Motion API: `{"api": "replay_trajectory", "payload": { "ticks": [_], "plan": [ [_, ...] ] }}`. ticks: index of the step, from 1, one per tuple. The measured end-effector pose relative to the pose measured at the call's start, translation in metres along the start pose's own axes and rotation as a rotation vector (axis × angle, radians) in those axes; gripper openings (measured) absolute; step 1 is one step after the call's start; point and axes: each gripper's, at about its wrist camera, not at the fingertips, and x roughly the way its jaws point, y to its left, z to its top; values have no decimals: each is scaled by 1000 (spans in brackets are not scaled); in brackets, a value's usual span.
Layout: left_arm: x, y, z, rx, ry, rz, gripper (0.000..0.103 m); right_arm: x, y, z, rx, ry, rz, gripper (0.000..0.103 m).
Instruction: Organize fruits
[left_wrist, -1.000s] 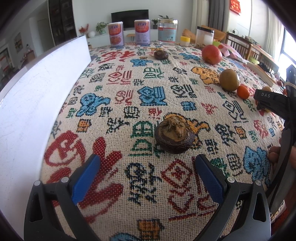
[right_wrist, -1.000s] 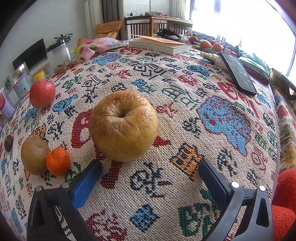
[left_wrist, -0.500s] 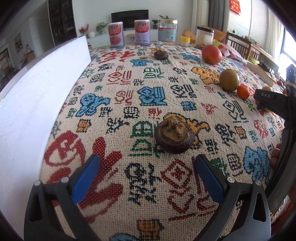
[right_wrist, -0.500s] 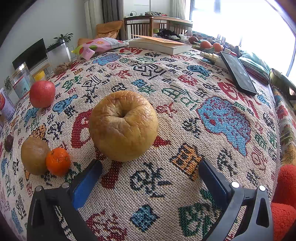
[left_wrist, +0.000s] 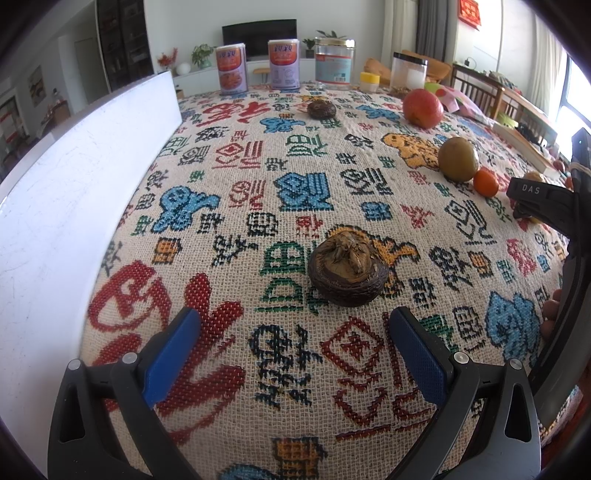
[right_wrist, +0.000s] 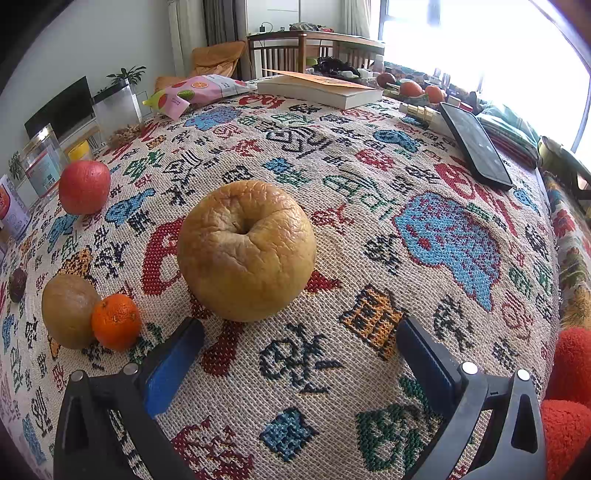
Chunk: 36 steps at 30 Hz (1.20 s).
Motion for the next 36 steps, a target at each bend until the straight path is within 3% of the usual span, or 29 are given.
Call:
{"api": "replay_trajectory", "payload": {
  "ticks": [22, 32, 36],
  "plan": [
    [0, 0, 0, -1, 0, 0, 103, 0, 0, 0, -7, 2, 1, 103],
    [-1, 1, 0, -5, -4, -21, 102, -7, -15, -9, -206, 11, 187, 103],
    [0, -2, 3, 7, 11, -24, 101, -11, -30, -8, -244, -9, 422, 103]
  ]
}}
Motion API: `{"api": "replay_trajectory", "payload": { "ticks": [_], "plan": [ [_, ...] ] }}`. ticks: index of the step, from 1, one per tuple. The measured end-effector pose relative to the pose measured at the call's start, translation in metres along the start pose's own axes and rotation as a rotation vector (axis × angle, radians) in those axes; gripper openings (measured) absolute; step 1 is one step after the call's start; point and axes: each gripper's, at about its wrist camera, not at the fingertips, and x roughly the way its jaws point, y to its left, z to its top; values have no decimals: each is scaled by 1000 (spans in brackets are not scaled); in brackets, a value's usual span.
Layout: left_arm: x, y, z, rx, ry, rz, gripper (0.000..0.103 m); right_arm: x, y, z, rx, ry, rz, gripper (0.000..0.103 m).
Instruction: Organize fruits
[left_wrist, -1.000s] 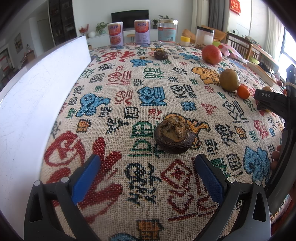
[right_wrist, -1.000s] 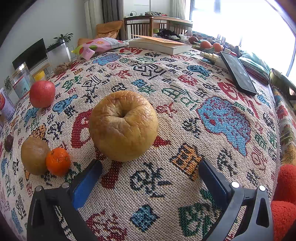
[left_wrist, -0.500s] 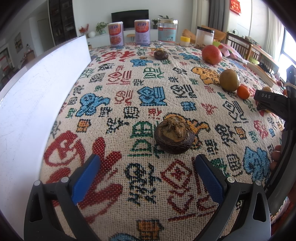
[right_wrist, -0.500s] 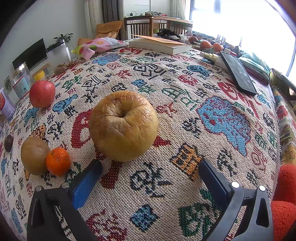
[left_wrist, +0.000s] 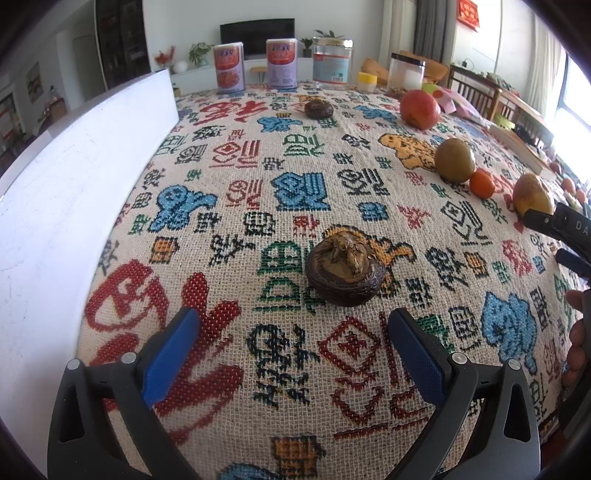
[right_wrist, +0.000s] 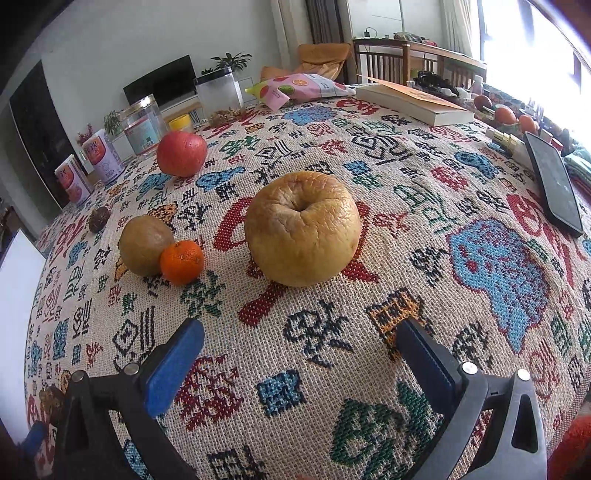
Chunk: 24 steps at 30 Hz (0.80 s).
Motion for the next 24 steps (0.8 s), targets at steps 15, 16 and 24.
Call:
{"api": "replay_trajectory", "payload": {
  "ticks": [15, 16, 24],
  "plan": [
    [16, -22, 34, 131, 6, -116, 45, -8, -15, 56, -234, 18, 113, 103],
    [15, -18, 35, 121, 8, -137, 45, -1, -9, 60, -266, 39, 108, 103],
    [-20, 21, 31, -29, -18, -245, 44, 27, -2, 69, -305, 153, 100, 66]
  ]
}}
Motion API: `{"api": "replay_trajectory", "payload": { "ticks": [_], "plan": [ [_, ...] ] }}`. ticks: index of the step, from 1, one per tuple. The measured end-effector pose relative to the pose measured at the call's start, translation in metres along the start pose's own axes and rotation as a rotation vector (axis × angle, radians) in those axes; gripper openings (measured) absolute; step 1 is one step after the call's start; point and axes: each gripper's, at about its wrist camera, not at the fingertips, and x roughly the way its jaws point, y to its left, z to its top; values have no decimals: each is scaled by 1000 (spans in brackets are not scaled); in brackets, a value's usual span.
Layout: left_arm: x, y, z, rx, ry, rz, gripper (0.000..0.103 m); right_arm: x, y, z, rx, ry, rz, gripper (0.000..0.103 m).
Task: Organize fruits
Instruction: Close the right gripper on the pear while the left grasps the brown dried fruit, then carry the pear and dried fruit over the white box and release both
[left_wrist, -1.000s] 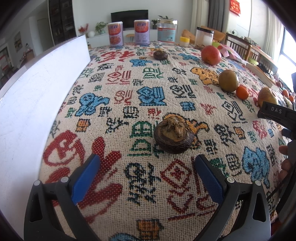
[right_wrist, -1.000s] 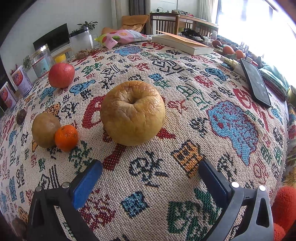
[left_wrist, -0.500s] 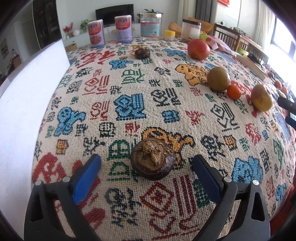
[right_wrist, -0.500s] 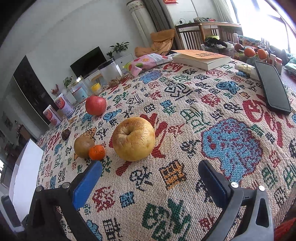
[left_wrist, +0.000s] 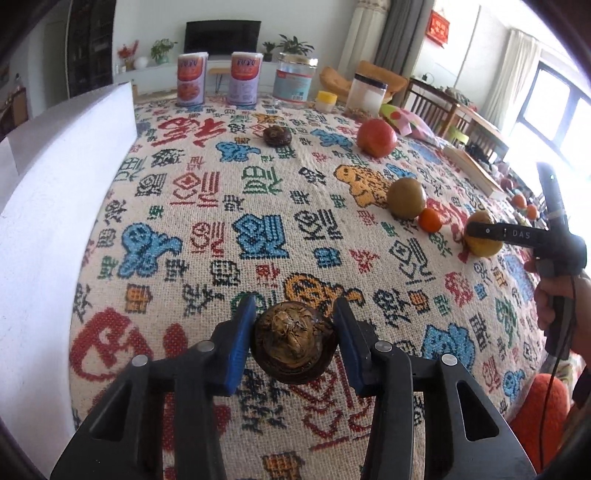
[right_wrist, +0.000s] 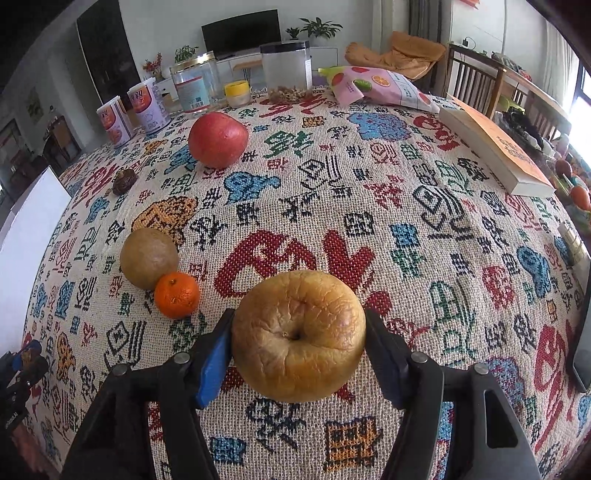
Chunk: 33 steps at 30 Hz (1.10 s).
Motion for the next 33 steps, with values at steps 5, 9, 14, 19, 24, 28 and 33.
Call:
{"api": "replay_trajectory", "payload": {
  "ticks": [5, 9, 14, 19, 24, 28, 33],
  "plan": [
    [-43, 0, -7, -70, -20, -78, 44, -27, -9, -19, 114, 22, 121, 66],
    [-94, 7, -8, -153, -36, -168, 44, -61, 20, -24, 121, 23, 271, 66],
    [-174, 60, 9, -284, -134, -136, 44, -94, 132, -15, -19, 30, 510, 66],
    [-214, 154, 15, -431, -195, 121, 44, -118, 289, -15, -238, 46, 738, 66],
    [-206, 239, -10, -581, -142, 354, 44, -125, 416, -34, -475, 67, 794, 66],
    [-192, 270, -38, -647, -63, 423, 45, -107, 469, -52, -591, 102, 743, 66],
    [-181, 262, -42, -598, -47, 472, 54, -79, 494, -68, -665, 110, 612, 69]
  ]
}}
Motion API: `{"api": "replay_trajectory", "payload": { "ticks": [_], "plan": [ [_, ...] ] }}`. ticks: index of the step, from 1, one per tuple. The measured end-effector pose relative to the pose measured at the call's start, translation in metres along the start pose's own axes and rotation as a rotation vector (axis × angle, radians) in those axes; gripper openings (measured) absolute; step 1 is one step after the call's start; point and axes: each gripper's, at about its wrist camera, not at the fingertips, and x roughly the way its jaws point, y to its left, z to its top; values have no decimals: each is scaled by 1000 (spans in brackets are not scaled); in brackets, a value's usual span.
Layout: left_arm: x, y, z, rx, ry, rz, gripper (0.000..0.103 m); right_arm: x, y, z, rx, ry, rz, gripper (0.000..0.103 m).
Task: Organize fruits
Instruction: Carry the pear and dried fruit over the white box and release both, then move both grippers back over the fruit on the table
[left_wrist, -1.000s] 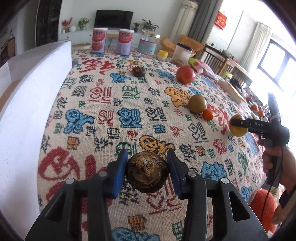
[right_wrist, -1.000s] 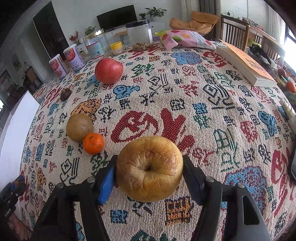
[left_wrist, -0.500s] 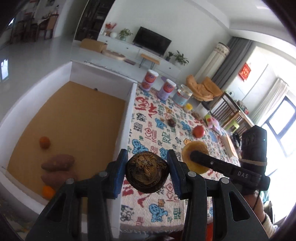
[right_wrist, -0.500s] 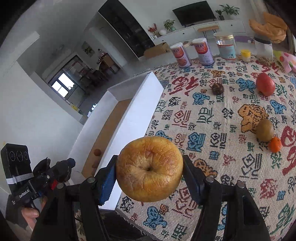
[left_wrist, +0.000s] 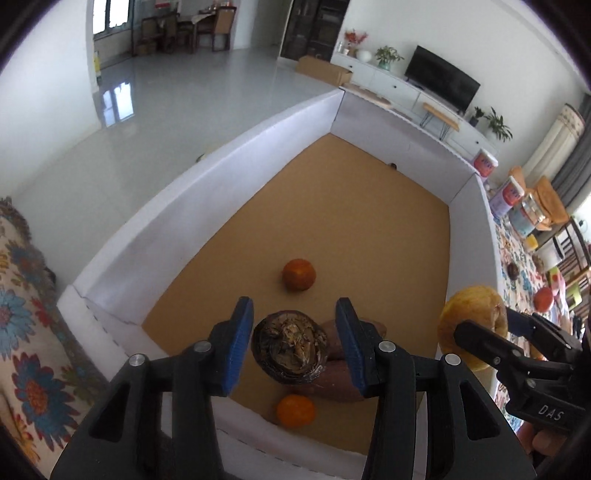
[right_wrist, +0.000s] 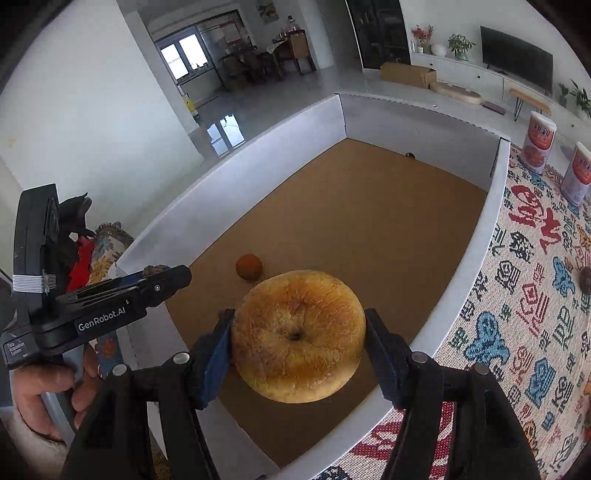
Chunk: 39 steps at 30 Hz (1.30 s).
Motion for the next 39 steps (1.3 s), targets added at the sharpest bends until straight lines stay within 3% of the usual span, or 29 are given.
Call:
{"api": "replay_trajectory", "payload": {
  "ticks": [2, 3, 5, 7, 9, 12, 18, 22, 24, 25, 27, 32, 39],
  "plan": [
    [-5, -11, -2, 31, -38, 15, 80, -1, -5, -2, 16, -30, -13, 69],
    [-9, -17, 0, 44, -64, 20, 84, -8, -9, -3, 27, -68, -4, 70],
    [-19, -33, -2, 81, -110, 11, 86, -30, -18, -5, 46, -149, -15, 72],
    [-31, -52, -5, 125, -146, -23, 87, -58, -30, -10, 58, -238, -46, 80],
    [-43, -78, -13, 172, -177, -81, 90, -86, -49, -26, 80, -323, -94, 92],
    [-59, -123, -36, 271, -192, -197, 93, -117, -92, -65, 149, -388, -210, 94],
    [-41, -227, -100, 484, -68, -390, 97, -144, -205, -175, 359, -326, -542, 94],
    [-6, -282, -134, 577, -7, -395, 97, -165, -251, -252, 486, -300, -674, 94],
    [9, -301, -146, 605, -12, -379, 97, -177, -263, -275, 585, -316, -681, 94],
    [17, -307, -150, 621, -18, -368, 97, -186, -267, -278, 616, -355, -666, 94],
    [31, -320, -154, 646, -33, -346, 97, -195, -266, -277, 613, -400, -740, 94],
    [66, -333, -158, 659, 6, -281, 97, -163, -286, -273, 642, -233, -747, 94],
    [75, -334, -162, 656, 13, -242, 101, -155, -292, -278, 669, -190, -716, 97]
  ]
}}
